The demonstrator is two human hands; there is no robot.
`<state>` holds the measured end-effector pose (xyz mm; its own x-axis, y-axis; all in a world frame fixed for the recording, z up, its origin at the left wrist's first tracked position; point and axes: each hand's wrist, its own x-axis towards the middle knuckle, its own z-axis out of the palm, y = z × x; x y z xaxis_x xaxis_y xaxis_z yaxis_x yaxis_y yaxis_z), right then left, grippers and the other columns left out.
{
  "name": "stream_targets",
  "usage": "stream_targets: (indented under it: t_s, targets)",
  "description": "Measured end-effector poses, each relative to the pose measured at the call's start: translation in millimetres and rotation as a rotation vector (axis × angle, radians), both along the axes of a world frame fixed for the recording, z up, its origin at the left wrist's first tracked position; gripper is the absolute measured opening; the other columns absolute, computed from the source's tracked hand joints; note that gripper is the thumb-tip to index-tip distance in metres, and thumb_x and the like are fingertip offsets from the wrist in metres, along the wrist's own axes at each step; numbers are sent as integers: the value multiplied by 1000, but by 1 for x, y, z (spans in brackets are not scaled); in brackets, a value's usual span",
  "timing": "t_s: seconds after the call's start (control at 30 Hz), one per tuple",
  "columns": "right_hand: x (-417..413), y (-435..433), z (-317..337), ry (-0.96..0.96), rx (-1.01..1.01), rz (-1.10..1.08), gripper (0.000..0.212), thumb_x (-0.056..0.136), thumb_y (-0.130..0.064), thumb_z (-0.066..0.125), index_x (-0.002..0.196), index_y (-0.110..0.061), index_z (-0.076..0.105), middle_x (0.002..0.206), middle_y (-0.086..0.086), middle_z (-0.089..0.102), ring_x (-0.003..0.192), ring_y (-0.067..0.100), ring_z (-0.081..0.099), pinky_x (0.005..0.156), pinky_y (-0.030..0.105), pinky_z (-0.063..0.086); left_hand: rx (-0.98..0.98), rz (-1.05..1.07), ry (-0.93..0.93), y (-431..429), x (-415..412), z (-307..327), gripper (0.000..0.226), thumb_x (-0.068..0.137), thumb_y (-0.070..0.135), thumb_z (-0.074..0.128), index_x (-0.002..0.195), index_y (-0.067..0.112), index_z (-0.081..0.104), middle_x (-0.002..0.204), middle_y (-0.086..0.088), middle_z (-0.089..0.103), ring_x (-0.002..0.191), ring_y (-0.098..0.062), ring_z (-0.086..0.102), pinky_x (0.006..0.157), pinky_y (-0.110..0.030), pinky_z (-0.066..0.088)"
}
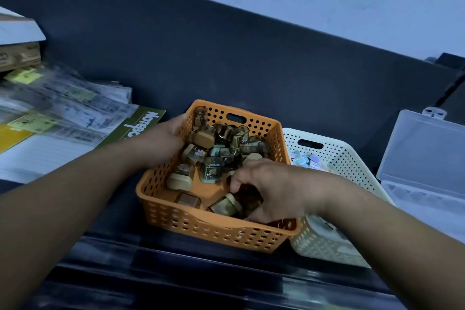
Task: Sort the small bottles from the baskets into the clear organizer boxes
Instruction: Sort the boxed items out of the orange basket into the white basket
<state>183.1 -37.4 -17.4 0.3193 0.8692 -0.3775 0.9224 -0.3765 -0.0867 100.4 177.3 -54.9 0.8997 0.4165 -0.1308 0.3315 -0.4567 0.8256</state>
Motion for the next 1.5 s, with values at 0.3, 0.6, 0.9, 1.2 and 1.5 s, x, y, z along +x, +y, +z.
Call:
stream_targets:
  t_s: [0.3, 0.6, 0.9, 1.2, 1.5]
  targets:
    - [17, 17, -1, 155, 252, -134, 53, 75, -48, 75, 120, -34, 51, 117, -12, 47, 110, 10, 48, 96, 33, 45, 8, 7, 25, 6, -1, -3, 68, 96, 9, 41, 150, 41, 16, 149, 5, 37, 131, -17, 39, 98, -29, 33]
    - [18, 20, -21, -207, 116, 6, 52, 79, -42, 72, 125, -28, 51, 115, -5, 46, 112, 17, 47, 91, 35, 47, -15, 15, 23, 4, 1, -2, 65, 99, 9, 39, 152, 37, 12, 153, 3, 32, 134, -18, 35, 92, -25, 29]
    - [10, 9, 2, 197, 32, -39, 19, 83, -22, 73, 99, -31, 67, 100, -12, 65, 90, 8, 63, 85, 36, 55, -21, -2, 16, 5, 0, -1, 68, 97, 8, 40, 151, 39, 13, 151, 4, 35, 116, -8, 38, 91, -26, 31]
    - [10, 6, -23, -203, -29, 313, 44, 86, -13, 62, 124, -36, 60, 101, -14, 44, 101, 15, 37, 85, 34, 40, -51, -13, -1, 4, 1, -2, 69, 98, 4, 38, 152, 37, 11, 154, 1, 31, 134, -18, 35, 96, -28, 30]
    - [8, 6, -25, -139, 113, 223, 12, 85, -20, 66, 95, -25, 61, 94, -10, 58, 91, 14, 47, 80, 32, 45, -30, -18, -35, -3, 0, 3, 66, 98, 1, 37, 151, 33, 14, 132, 13, 36, 118, -4, 32, 94, -22, 26]
